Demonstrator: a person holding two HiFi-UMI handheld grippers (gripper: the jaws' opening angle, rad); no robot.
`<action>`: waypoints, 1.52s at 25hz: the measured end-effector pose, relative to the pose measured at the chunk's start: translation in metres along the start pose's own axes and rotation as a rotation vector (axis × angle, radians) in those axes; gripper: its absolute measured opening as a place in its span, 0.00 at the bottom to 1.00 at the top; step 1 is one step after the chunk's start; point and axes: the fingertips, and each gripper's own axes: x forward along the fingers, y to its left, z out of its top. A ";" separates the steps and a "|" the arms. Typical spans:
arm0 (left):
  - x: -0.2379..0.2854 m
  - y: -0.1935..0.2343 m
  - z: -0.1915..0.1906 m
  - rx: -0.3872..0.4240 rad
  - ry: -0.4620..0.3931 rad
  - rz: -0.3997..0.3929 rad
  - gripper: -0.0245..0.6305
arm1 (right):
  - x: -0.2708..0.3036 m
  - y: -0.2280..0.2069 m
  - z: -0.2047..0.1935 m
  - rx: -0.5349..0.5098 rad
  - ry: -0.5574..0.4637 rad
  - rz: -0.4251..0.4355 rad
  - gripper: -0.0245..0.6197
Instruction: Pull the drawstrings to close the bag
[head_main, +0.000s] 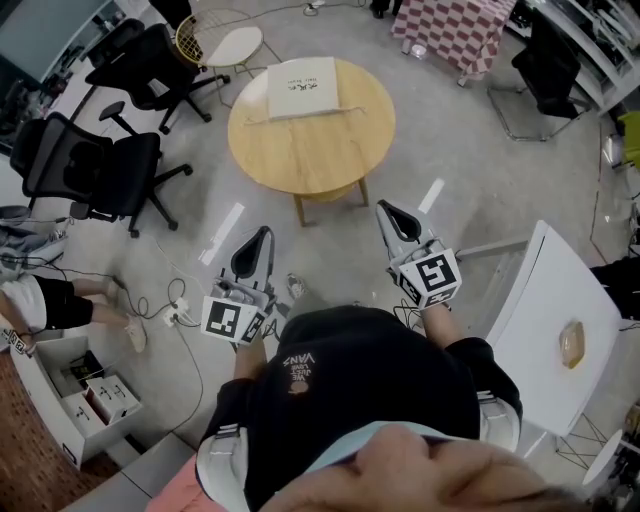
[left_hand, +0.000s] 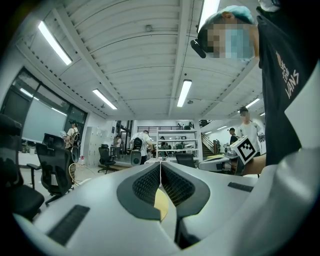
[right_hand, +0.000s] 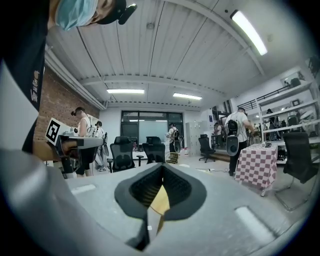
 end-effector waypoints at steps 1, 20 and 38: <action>0.002 0.005 0.000 0.000 0.001 -0.010 0.05 | 0.005 0.001 0.001 0.000 0.002 -0.008 0.04; 0.006 0.173 -0.013 -0.021 0.023 -0.206 0.05 | 0.149 0.055 0.009 0.025 0.033 -0.181 0.04; 0.028 0.246 -0.036 -0.008 0.083 -0.332 0.05 | 0.208 0.064 0.006 0.037 0.047 -0.285 0.04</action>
